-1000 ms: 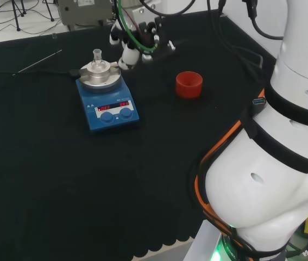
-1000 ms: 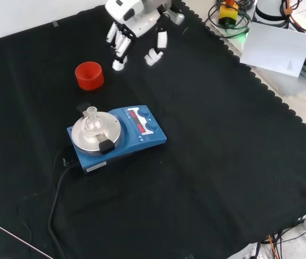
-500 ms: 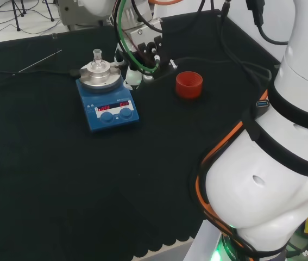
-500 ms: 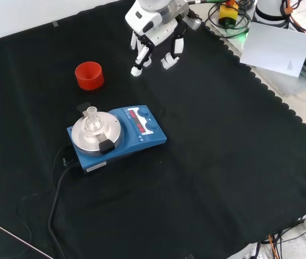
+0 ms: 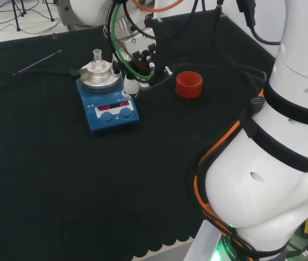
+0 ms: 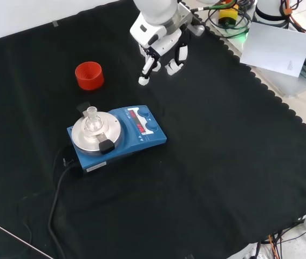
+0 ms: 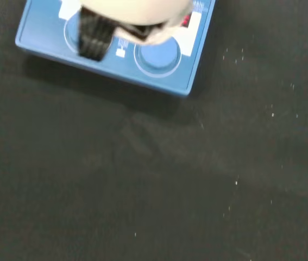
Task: Turn on the heater.
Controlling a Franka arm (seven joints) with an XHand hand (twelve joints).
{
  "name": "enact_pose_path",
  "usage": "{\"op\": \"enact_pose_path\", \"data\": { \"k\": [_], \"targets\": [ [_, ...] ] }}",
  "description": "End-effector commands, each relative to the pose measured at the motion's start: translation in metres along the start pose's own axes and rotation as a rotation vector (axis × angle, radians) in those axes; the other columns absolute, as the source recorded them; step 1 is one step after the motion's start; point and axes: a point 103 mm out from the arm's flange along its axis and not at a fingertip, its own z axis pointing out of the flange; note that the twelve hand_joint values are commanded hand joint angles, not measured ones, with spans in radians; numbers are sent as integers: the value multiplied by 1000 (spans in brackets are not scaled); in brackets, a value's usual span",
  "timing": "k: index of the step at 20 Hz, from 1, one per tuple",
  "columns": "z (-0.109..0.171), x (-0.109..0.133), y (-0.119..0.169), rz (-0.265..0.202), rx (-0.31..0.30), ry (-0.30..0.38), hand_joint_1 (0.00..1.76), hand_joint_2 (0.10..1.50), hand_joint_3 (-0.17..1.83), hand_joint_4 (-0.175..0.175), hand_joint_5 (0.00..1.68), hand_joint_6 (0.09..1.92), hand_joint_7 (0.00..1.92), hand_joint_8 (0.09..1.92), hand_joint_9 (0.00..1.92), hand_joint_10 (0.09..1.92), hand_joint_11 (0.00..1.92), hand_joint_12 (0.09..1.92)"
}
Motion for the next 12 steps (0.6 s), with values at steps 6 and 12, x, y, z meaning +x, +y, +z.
{"op": "enact_pose_path", "data": {
  "k": [6, 12],
  "targets": [
    [12, 1, -1, 10, 127, -26, 1123, 621, 725, -52, 508, 384, 1372, 1033, 1588, 917, 1804, 1095],
    [19, -1, -7, -4, 135, 10, 1218, 640, 774, -33, 498, 468, 1554, 1509, 1743, 1403, 1842, 1643]
  ]
}}
